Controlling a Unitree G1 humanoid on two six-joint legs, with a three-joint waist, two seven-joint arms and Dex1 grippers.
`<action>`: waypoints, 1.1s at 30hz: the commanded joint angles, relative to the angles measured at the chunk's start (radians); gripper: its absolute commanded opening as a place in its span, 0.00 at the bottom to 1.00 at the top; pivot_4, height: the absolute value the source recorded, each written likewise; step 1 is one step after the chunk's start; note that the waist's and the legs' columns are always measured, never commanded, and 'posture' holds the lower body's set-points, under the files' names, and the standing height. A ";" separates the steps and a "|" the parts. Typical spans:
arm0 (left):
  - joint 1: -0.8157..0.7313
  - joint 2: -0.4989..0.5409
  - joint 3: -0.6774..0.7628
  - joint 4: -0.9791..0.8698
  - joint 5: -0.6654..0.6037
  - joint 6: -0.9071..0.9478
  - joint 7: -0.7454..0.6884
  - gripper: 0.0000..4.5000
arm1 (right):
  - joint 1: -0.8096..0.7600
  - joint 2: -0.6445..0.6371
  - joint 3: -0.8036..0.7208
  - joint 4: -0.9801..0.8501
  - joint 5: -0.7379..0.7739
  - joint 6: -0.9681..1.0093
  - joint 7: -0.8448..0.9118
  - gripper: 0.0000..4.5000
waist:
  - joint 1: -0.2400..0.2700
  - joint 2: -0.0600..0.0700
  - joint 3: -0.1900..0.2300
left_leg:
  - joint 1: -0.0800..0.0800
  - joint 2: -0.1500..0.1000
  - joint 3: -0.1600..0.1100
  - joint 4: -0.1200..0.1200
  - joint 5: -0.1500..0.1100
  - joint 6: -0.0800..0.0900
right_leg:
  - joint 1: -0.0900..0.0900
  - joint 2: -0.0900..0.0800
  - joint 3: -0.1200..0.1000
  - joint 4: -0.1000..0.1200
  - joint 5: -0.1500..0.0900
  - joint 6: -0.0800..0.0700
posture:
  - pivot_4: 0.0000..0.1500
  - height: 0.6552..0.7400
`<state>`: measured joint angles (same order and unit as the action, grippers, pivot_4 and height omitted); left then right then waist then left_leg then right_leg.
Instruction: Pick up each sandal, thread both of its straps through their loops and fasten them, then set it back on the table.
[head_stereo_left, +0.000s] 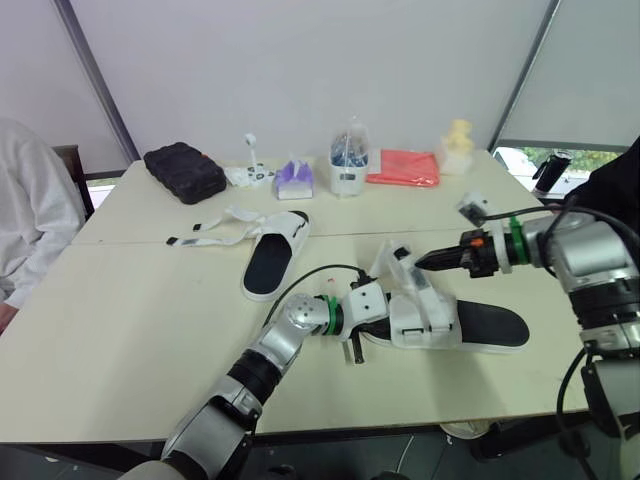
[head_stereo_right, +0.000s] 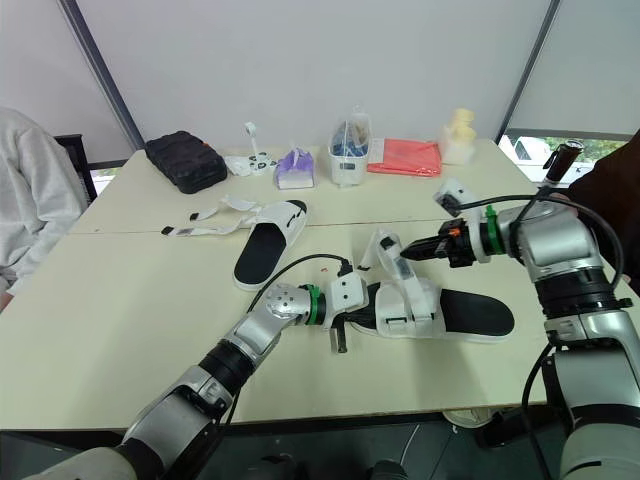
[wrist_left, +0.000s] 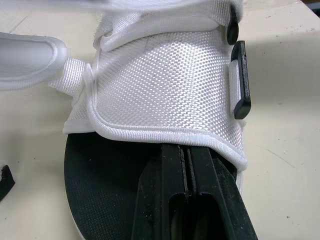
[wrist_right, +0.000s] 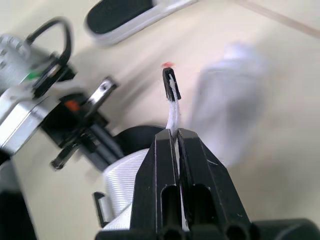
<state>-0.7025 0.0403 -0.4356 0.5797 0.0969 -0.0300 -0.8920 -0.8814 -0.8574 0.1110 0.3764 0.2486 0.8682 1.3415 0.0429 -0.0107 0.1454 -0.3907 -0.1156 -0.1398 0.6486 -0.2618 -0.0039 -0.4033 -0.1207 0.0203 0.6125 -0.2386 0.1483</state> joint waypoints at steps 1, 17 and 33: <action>0.030 0.016 -0.030 0.077 0.043 0.037 0.003 0.00 | 0.033 -0.013 -0.064 -0.019 0.028 0.016 -0.052 0.01 | -0.001 0.000 0.000 | 0.000 0.000 0.000 0.000 0.000 0.000 | 0.000 0.000 0.000 0.000 0.000 0.000 | 1.00 1.00; 0.027 0.012 -0.036 0.084 0.047 0.030 0.000 0.00 | 0.059 0.050 -0.110 0.154 0.009 -0.025 -0.273 0.01 | -0.001 0.000 0.000 | 0.000 0.000 0.000 0.000 0.000 0.000 | 0.000 0.000 0.000 0.000 0.000 0.000 | 1.00 1.00; 0.029 0.016 -0.035 0.080 0.048 0.032 0.006 0.00 | 0.077 0.076 0.040 0.227 -0.059 -0.053 -0.240 0.01 | -0.004 0.000 0.000 | 0.002 0.000 0.001 0.001 0.000 0.000 | 0.002 0.000 0.000 0.000 0.000 0.000 | 1.00 1.00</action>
<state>-0.7054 0.0395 -0.4356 0.5885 0.0975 -0.0329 -0.8865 -0.8054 -0.7856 0.1276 0.5937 0.2200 0.8080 1.1123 0.0393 -0.0107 0.1451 -0.3889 -0.1155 -0.1392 0.6492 -0.2615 -0.0040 -0.4013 -0.1206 0.0205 0.6125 -0.2384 0.1481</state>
